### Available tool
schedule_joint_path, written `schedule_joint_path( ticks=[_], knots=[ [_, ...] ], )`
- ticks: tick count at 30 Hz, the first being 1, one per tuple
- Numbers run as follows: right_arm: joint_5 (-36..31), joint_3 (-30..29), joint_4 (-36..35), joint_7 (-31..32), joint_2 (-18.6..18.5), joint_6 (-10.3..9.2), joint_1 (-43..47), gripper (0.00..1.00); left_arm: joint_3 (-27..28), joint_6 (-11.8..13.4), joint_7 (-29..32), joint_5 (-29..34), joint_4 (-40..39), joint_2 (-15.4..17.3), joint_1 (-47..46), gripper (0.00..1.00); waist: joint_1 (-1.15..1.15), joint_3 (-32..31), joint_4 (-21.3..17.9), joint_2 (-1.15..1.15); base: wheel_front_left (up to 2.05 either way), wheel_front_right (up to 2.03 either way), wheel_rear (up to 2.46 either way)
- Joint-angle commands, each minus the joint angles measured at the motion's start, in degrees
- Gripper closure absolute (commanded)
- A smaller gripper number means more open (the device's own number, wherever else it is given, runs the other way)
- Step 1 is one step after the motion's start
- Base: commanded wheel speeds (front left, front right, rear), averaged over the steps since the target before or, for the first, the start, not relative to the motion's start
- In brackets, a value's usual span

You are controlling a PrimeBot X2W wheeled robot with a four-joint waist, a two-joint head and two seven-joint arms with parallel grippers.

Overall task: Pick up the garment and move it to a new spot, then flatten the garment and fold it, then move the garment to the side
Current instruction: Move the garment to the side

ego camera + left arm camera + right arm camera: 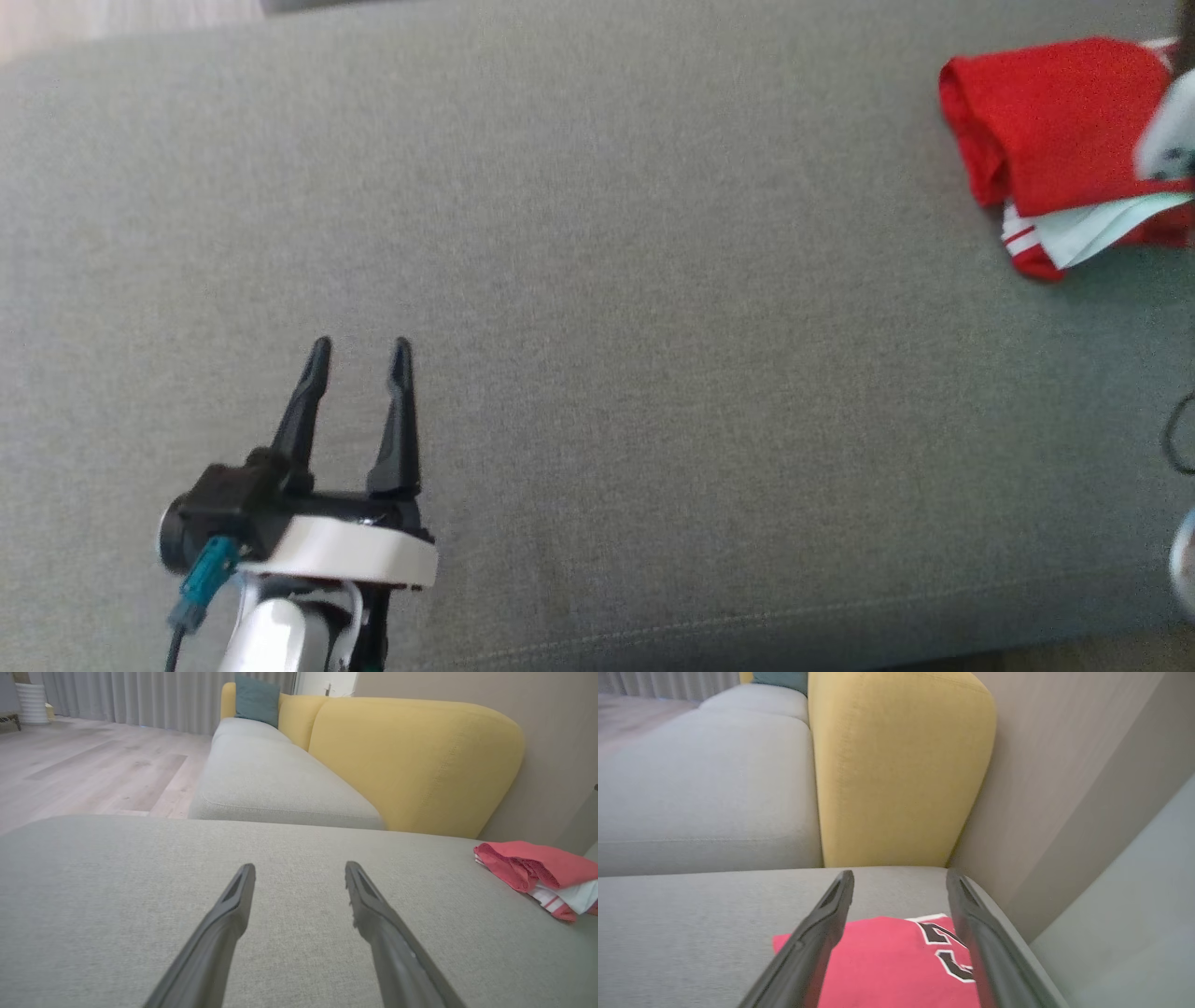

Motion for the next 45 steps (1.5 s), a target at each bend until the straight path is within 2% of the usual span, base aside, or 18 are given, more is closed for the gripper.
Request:
schedule_joint_path(
  ticks=[1, 8, 15, 17, 28, 32, 36, 45],
  knots=[
    [2.21, 2.95, -0.99, -2.59, 1.49, 0.37, -0.17, 0.0, 2.48, 0.84, -0.45, -0.55, -2.1, -0.16, 0.27, 0.0, 0.0, -2.65, -0.02, 0.0, 0.0, 0.0, 0.0],
    [12.71, 13.1, -1.57, -10.05, 7.13, 0.37, 7.08, 0.0, 3.55, 3.39, -0.45, -2.42, -2.76, -0.16, 3.24, 0.0, 0.0, -7.99, 0.52, 0.0, 0.0, 0.0, 0.0],
    [23.01, 21.58, -12.12, -11.86, 9.34, 0.37, 18.94, 0.0, 4.1, 5.44, -0.45, -3.17, -2.91, -0.16, 5.73, 0.0, 0.0, -11.1, 0.82, 0.0, 0.0, 0.0, 0.0],
    [23.81, 22.13, -14.39, -11.82, 9.48, 0.37, 20.96, 0.0, 4.13, 5.6, -0.45, -3.25, -2.83, -0.16, 5.94, 0.0, 0.0, -11.35, 0.92, 0.0, 0.0, 0.0, 0.0],
    [25.72, 22.44, -42.28, -6.88, 12.14, 0.37, 43.84, 0.0, 3.27, 5.76, -0.45, -2.33, -0.23, 0.02, 7.94, 0.0, 0.0, -12.92, 2.38, 0.0, 0.0, 0.0, 0.0],
    [30.17, 24.69, -49.07, -5.56, 12.26, 0.37, 50.57, 0.0, 2.84, 5.86, -0.45, -2.76, 0.48, -0.01, 8.37, 0.0, 0.0, -13.26, 3.05, 0.0, 0.0, 0.0, 0.0],
    [33.24, 27.04, -52.34, -5.23, 12.27, 0.37, 54.91, 0.0, 2.94, 6.05, -0.45, -3.2, 0.65, -0.04, 8.5, 0.0, 0.0, -13.36, 3.33, 0.0, 0.0, 0.0, 0.0],
    [33.78, 27.65, -52.08, -5.93, 12.28, 0.37, 56.37, 0.0, 3.39, 5.58, -0.45, -3.98, 0.25, -0.11, 8.8, 0.0, 0.0, -13.73, 4.07, 0.0, 0.0, 0.0, 0.0]
  ],
)
